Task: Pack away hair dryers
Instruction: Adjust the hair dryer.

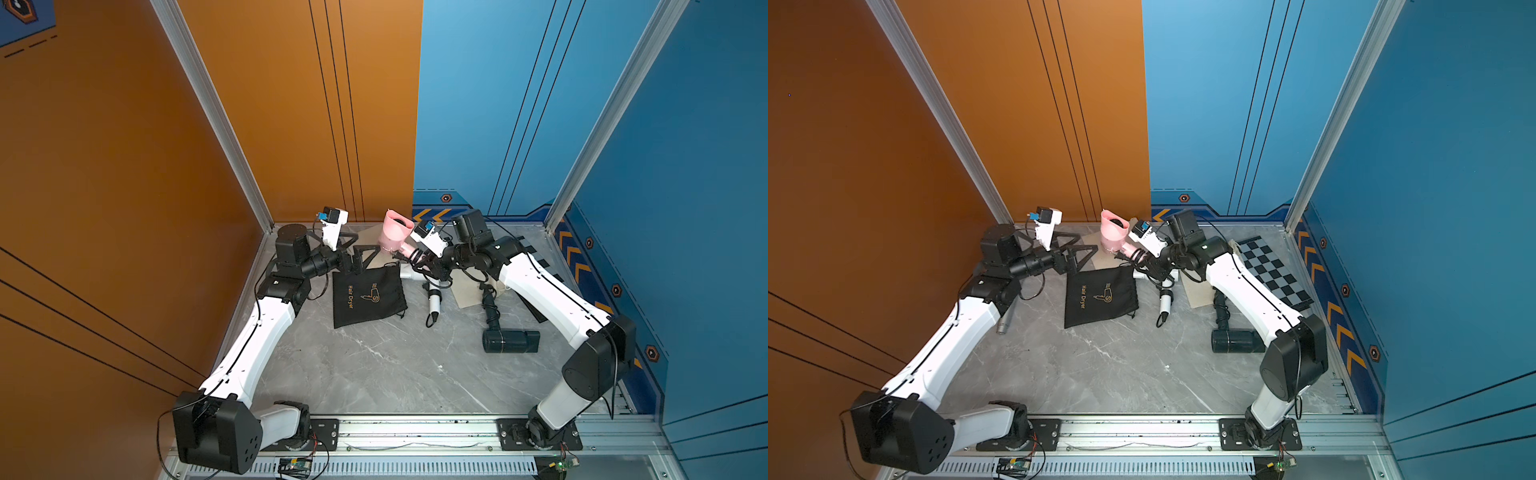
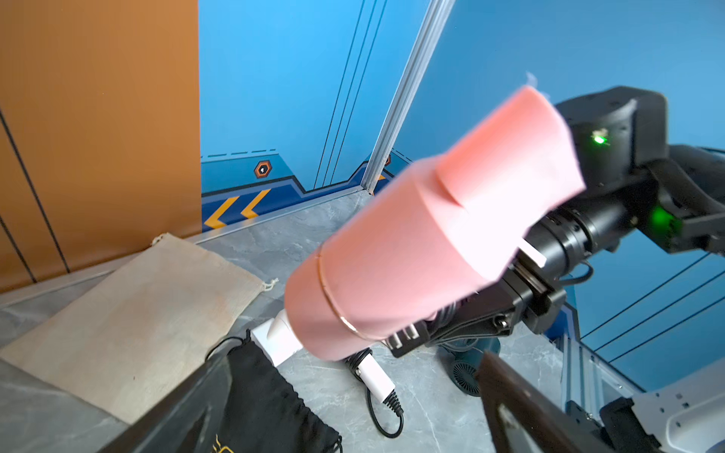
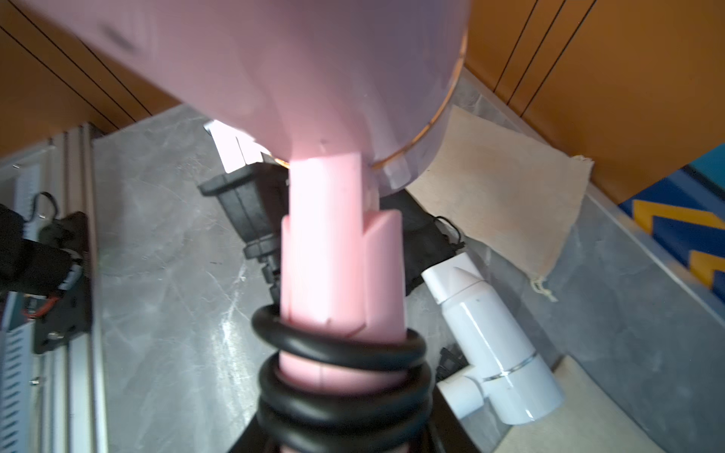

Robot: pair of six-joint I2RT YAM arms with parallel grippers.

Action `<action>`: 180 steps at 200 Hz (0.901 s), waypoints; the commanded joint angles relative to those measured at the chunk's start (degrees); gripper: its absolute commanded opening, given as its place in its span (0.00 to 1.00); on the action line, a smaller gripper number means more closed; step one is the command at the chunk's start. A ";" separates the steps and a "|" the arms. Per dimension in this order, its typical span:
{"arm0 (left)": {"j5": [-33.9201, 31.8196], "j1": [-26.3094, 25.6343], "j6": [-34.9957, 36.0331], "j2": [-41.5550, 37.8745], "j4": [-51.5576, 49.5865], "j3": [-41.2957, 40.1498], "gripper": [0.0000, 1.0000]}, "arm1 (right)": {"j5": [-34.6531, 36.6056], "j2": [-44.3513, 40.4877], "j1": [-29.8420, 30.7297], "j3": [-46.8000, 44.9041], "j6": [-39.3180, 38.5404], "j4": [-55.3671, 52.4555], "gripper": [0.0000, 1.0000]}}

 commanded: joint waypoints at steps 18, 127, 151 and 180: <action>-10.22 -6.35 11.72 -2.20 2.77 -2.35 1.00 | -13.12 2.36 -2.07 3.88 10.53 -1.36 0.20; -24.21 -11.02 18.77 4.06 2.63 5.17 0.98 | -16.19 3.91 -0.98 4.33 13.99 -1.36 0.19; -22.31 -11.11 18.42 6.38 1.48 7.99 0.98 | -16.11 4.18 -0.53 4.59 14.08 -1.40 0.19; -21.70 -11.20 17.76 8.06 1.16 9.87 0.98 | -15.94 4.52 0.12 5.15 14.08 -1.45 0.19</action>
